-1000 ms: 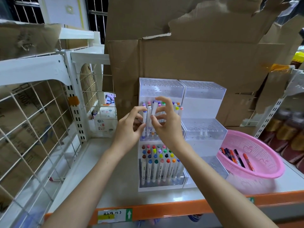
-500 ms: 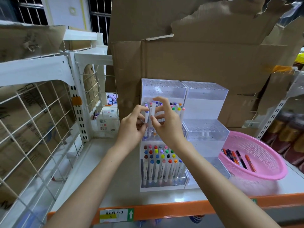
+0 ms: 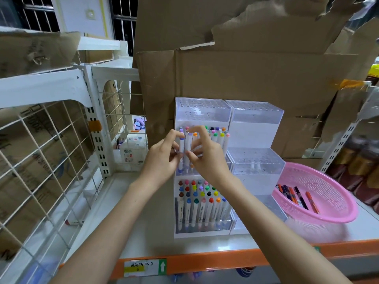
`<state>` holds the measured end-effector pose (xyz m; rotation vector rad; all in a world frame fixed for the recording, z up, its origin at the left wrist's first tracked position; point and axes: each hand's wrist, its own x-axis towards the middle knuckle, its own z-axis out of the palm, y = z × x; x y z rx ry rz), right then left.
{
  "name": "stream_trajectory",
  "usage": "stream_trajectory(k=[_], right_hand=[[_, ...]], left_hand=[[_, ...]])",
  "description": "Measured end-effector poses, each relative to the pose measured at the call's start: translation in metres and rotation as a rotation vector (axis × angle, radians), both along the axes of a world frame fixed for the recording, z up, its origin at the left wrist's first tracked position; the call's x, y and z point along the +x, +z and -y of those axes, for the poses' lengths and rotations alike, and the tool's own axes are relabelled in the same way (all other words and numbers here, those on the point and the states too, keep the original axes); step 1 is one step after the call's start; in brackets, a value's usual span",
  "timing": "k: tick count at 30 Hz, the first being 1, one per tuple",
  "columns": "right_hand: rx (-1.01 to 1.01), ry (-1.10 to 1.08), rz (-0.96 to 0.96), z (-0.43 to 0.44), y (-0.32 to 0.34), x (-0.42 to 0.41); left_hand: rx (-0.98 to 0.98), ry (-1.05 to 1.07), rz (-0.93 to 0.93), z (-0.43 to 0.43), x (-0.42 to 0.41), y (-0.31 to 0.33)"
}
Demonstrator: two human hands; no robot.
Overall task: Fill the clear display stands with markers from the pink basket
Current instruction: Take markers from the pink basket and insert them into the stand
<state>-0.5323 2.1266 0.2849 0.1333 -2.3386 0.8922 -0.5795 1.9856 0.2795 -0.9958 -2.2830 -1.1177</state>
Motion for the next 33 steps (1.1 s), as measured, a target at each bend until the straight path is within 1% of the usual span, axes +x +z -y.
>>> stream_trajectory(k=[2,6,11,16,20,24,27,31,33], right_hand=[[0.047,-0.011,0.035,0.0,-0.002,0.002],[0.044,-0.016,0.037,0.0,-0.002,0.004],[0.115,-0.012,-0.017,-0.004,0.006,0.004],[0.165,-0.088,-0.031,-0.003,0.007,0.003],[0.195,-0.118,-0.015,-0.001,0.009,0.004],[0.19,-0.084,0.016,-0.001,0.008,0.009],[0.166,-0.096,-0.019,-0.006,0.005,0.011],[0.245,-0.152,-0.121,-0.022,0.003,0.016],[0.269,-0.171,-0.142,-0.031,0.001,0.02]], left_hand=[[-0.021,0.008,-0.007,-0.001,0.0,0.001],[-0.029,0.009,-0.011,-0.001,0.0,0.001],[-0.023,0.014,-0.011,-0.001,0.0,0.0],[-0.019,0.02,-0.017,-0.002,0.0,-0.001],[0.012,0.03,0.02,-0.003,0.0,0.001],[0.011,0.03,0.038,-0.003,0.003,0.0],[0.022,0.05,-0.003,-0.003,0.003,-0.002],[0.044,0.093,-0.07,-0.009,0.009,-0.001],[-0.004,0.141,-0.167,-0.016,0.013,0.003]])
